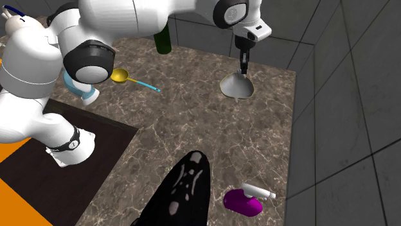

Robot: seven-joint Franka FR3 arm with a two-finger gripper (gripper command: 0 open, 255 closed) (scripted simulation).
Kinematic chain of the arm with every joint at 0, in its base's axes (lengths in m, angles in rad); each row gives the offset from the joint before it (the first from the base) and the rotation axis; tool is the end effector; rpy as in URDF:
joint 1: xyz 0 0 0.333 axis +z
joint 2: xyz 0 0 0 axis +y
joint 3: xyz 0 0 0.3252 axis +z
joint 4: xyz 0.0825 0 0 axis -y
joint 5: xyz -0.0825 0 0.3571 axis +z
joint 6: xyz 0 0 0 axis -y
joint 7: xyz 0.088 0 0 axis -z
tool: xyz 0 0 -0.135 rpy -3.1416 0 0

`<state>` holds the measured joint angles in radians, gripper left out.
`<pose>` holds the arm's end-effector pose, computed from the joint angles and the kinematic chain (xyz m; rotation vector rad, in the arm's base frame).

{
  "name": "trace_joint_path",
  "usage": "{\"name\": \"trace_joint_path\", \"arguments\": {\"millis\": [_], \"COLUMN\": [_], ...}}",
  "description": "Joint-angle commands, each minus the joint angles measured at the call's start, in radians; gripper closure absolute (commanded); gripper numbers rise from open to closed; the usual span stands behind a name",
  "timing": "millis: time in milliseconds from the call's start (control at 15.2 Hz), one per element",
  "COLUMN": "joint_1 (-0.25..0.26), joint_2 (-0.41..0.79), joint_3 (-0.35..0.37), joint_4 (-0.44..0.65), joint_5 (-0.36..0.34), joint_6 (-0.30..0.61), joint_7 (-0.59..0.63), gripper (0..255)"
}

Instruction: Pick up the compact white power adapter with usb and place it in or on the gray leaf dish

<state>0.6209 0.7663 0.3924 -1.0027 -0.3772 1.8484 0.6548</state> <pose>0.5086 0.5521 0.4161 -3.0735 -0.4975 -0.2506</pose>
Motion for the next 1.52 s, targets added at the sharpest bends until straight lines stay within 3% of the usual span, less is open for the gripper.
{"name": "trace_joint_path", "arguments": {"millis": [0, 660, 1122, 1188, 1452], "joint_1": [-0.003, -0.018, -0.018, -0.018, -0.018], "joint_2": [0.002, 0.017, 0.017, 0.017, 0.017], "joint_3": [-0.001, -0.008, -0.008, -0.008, -0.008], "joint_4": [-0.023, -0.129, -0.129, -0.129, -0.129], "joint_5": [-0.002, -0.016, -0.016, -0.016, -0.016], "joint_6": [0.025, 0.141, 0.141, 0.141, 0.141], "joint_7": [0.005, 0.029, 0.029, 0.029, 0.029], "gripper": [255, 255, 255, 0, 0]}}
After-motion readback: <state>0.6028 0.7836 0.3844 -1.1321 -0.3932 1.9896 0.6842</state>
